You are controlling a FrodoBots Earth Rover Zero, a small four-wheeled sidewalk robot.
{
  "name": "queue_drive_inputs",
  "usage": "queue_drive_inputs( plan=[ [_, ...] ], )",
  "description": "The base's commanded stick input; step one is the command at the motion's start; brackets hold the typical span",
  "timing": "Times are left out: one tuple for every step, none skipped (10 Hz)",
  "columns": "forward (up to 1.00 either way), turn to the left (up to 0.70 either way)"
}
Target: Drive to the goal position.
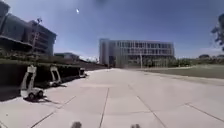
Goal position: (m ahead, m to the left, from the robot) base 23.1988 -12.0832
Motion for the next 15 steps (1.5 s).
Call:
queue_drive_inputs(
  plan=[
    [0.70, 0.00],
    [0.70, 0.00],
    [0.70, 0.00],
    [0.70, 0.00],
    [0.70, 0.00],
    [0.70, 0.00],
    [0.70, 0.00],
    [0.70, 0.00],
    [0.70, 0.00],
    [0.70, 0.00],
    [0.70, 0.00],
    [0.70, 0.00],
    [0.70, 0.00],
    [0.70, 0.00],
    [0.70, 0.00]
  ],
)
